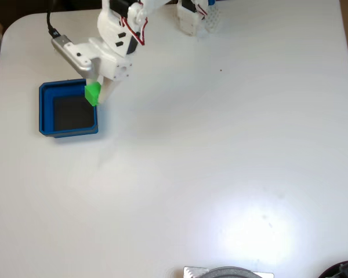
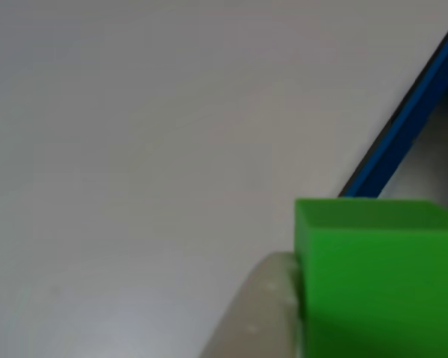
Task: Pick up green cube and drop it in the blue box
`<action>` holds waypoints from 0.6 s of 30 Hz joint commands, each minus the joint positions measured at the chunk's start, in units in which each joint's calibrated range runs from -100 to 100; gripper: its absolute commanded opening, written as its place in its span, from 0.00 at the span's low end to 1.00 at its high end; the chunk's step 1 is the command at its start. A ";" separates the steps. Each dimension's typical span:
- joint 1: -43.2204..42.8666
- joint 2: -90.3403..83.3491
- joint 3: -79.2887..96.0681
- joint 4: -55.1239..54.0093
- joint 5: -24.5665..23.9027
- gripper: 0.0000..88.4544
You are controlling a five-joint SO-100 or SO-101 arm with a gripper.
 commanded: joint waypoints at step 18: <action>11.24 7.95 -2.94 -0.57 0.10 0.02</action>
